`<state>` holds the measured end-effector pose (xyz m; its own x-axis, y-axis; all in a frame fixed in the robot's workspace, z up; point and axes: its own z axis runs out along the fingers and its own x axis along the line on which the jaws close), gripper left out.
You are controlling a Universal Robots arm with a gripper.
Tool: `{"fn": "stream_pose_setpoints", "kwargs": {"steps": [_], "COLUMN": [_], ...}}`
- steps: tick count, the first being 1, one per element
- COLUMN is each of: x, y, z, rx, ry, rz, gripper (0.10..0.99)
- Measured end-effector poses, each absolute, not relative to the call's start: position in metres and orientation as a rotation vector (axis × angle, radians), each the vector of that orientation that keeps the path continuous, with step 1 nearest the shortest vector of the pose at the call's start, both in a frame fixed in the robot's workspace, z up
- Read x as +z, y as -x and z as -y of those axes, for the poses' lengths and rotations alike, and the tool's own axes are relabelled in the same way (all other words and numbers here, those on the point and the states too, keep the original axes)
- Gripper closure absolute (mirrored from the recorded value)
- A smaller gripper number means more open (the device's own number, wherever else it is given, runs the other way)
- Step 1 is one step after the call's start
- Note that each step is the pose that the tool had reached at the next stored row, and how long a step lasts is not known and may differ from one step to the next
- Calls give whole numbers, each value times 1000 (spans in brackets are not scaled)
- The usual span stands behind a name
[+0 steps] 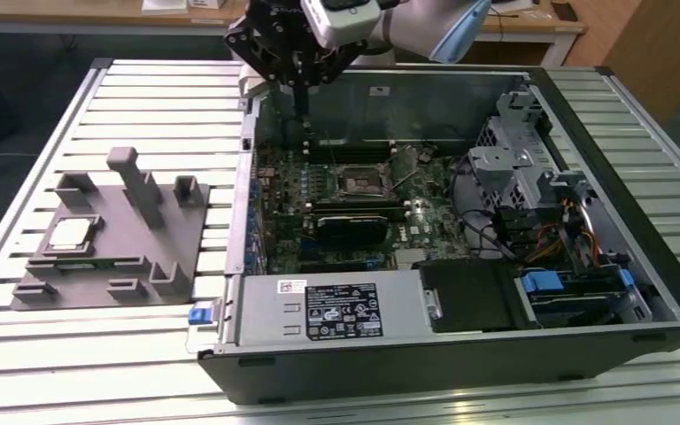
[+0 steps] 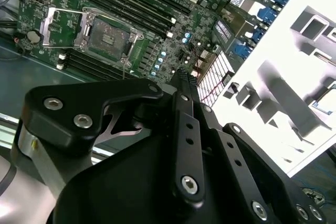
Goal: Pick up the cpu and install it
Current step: 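Reach for the cpu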
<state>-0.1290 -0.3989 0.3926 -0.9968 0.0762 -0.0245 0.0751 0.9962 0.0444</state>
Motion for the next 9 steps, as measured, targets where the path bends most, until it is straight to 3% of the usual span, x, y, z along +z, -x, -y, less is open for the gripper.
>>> {"fn": "stream_pose_setpoints", "kwargs": {"steps": [9], "x": [392], "y": [131], "z": [399], "rx": [68], "ry": [-118], "rz": [-3112], "gripper": [980]}}
